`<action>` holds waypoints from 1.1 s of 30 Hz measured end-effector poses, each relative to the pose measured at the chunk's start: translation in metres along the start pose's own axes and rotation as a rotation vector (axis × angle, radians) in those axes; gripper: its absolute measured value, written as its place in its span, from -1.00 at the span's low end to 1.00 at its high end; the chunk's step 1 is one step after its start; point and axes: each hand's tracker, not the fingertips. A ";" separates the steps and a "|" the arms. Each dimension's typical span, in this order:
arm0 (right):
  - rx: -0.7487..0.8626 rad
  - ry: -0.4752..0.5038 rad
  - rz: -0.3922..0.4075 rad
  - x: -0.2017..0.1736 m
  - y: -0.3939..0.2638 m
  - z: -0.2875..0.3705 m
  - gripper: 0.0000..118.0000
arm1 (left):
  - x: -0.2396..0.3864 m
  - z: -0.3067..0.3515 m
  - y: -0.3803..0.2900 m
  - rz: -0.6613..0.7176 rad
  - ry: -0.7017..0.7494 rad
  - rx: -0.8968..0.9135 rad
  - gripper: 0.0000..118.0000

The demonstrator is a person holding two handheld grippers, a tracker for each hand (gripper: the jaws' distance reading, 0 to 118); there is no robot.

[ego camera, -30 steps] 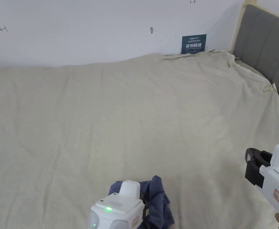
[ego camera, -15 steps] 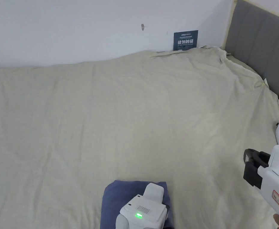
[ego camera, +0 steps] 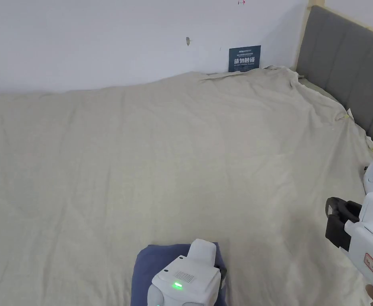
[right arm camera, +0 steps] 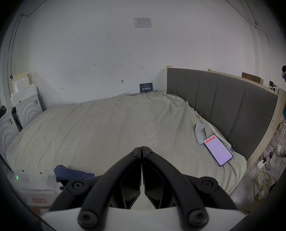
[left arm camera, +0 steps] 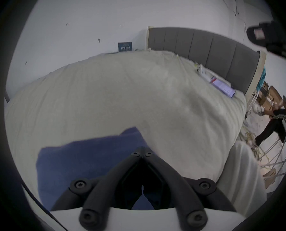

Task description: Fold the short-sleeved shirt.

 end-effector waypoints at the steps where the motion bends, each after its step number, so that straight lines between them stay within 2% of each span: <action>1: 0.007 0.002 0.002 -0.002 0.002 0.001 -1.00 | -0.002 0.008 0.006 0.002 0.000 0.032 -1.00; 11: 0.087 0.042 0.009 -0.027 0.015 0.008 -1.00 | -0.030 0.087 0.061 0.024 0.029 0.265 -1.00; 22: 0.183 0.077 0.041 -0.063 0.021 0.007 -1.00 | -0.090 0.145 0.080 0.068 0.244 0.470 -1.00; 33: 0.280 0.080 0.088 -0.094 0.018 0.006 -1.00 | -0.141 0.184 0.056 0.104 0.465 0.538 -1.00</action>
